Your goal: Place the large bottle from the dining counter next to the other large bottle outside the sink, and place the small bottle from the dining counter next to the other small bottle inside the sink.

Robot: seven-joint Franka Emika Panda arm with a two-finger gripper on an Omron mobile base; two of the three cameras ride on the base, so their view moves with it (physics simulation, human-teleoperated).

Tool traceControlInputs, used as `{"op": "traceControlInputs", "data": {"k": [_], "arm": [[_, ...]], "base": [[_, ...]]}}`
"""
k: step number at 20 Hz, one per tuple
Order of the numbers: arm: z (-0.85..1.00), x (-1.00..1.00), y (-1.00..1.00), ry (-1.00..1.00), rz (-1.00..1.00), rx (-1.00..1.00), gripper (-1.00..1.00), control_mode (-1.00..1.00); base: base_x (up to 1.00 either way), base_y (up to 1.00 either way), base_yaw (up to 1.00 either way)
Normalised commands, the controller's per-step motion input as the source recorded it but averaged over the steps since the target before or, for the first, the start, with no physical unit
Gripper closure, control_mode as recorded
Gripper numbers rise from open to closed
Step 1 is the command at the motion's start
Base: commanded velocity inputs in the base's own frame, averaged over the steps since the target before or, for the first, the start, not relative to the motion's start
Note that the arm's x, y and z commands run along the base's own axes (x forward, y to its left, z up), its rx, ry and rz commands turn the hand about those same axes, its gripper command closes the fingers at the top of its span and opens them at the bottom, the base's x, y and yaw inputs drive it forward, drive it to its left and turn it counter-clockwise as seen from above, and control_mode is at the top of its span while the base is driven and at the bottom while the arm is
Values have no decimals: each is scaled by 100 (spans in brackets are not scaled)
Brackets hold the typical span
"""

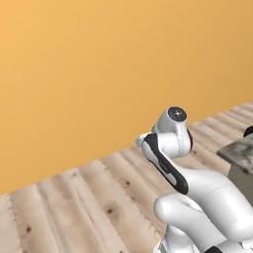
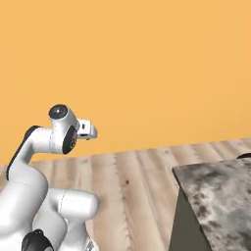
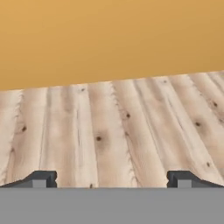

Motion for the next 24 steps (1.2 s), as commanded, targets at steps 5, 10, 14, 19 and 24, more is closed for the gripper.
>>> {"op": "traceControlInputs", "data": {"k": [5, 10, 14, 19, 24], "arm": [[0, 0, 0, 0, 0, 0, -100, 100], [0, 0, 0, 0, 0, 0, -100, 100], [0, 0, 0, 0, 0, 0, -100, 100], [0, 0, 0, 0, 0, 0, -100, 100], [0, 0, 0, 0, 0, 0, -100, 100]], "base": [[100, 67, -50], [100, 66, -51], [100, 54, -50], [100, 47, -47], [100, 7, -37]]}}
